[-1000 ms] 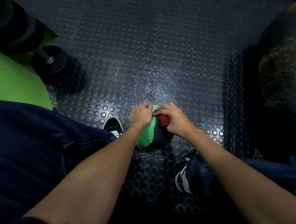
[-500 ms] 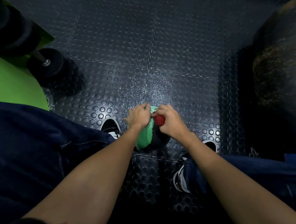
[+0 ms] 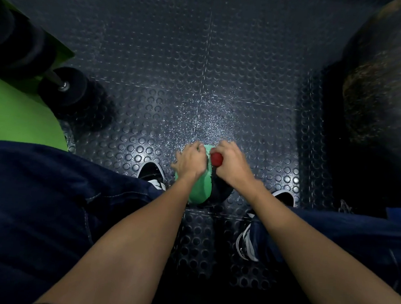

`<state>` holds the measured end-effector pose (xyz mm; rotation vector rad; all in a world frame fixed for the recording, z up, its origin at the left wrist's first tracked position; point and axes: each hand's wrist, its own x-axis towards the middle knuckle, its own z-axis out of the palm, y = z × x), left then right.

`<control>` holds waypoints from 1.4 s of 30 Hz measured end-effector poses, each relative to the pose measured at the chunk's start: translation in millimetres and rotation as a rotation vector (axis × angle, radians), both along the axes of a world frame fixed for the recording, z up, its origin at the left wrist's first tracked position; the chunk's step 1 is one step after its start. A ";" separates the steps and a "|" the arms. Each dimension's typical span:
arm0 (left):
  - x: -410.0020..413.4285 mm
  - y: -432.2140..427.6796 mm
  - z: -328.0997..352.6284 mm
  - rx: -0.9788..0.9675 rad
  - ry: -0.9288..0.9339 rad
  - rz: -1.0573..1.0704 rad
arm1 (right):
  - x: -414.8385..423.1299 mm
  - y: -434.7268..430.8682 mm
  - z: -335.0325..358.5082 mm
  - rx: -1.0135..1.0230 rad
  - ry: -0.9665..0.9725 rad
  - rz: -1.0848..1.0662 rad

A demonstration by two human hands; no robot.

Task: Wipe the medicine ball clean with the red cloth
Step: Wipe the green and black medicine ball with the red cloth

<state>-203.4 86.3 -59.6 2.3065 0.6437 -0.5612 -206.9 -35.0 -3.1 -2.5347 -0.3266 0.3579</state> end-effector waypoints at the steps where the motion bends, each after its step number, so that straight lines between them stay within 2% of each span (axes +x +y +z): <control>1: -1.0 1.6 0.3 -0.006 -0.002 -0.008 | -7.6 -5.0 1.4 0.053 0.005 0.026; 3: -3.3 3.6 1.1 -0.013 -0.013 -0.024 | -10.4 -13.3 -1.7 0.116 0.021 0.036; 7: -3.8 -1.2 6.2 0.011 -0.014 -0.035 | 8.2 -8.3 -15.3 0.040 0.046 -0.139; 11: -0.7 1.1 -1.4 -0.042 -0.006 0.035 | -33.7 -21.1 -19.9 0.161 -0.023 -0.034; 15: -8.6 -2.3 0.0 -0.037 -0.026 0.035 | -42.6 -43.2 -33.6 0.259 0.132 -0.433; 17: -11.0 -4.1 1.2 -0.042 -0.036 0.029 | -36.5 -38.2 -26.1 0.277 0.124 -0.510; 19: -11.9 -4.6 3.0 -0.057 -0.027 0.044 | -37.3 -27.8 -16.4 0.250 0.041 -0.355; 21: -15.3 -6.7 0.8 -0.056 -0.022 0.030 | -47.4 -22.7 -17.9 0.159 0.021 -0.146; 22: -17.8 -8.2 -1.9 -0.050 -0.038 0.009 | -54.5 -22.8 -24.0 0.116 0.025 -0.110; 24: -21.9 -13.0 -3.5 -0.030 -0.056 -0.016 | -60.7 -26.5 -29.9 0.082 0.039 -0.217; 28: -18.3 -22.5 3.3 0.013 -0.028 -0.049 | -32.6 -25.8 -9.9 0.114 0.223 -0.619; 30: -14.2 -22.1 6.4 0.005 -0.015 -0.024 | -30.2 -20.5 -3.4 0.123 0.094 -0.510; 32: -12.4 -18.5 5.2 -0.015 -0.014 -0.009 | -41.7 -17.6 -6.8 0.059 -0.004 -0.194; 33: -13.2 -16.5 2.4 -0.020 -0.026 -0.006 | -47.7 -19.4 -13.6 0.040 -0.028 -0.102; 34: -14.4 -14.4 0.4 -0.018 -0.041 -0.007 | -49.2 -23.8 -20.3 0.049 -0.032 -0.102; 37: -19.3 -7.3 -7.1 -0.016 -0.050 -0.005 | -40.4 -40.9 -35.4 0.176 0.148 -0.474; 38: -20.6 -4.9 -8.7 -0.026 -0.057 0.005 | -38.2 -41.4 -34.4 0.192 0.174 -0.527; 40: -21.5 -1.2 -3.8 -0.054 -0.057 0.017 | -37.9 -33.5 -27.6 0.205 0.124 -0.401; 42: -21.4 2.5 1.5 -0.069 -0.062 0.000 | -40.9 -22.4 -18.2 0.161 0.035 -0.164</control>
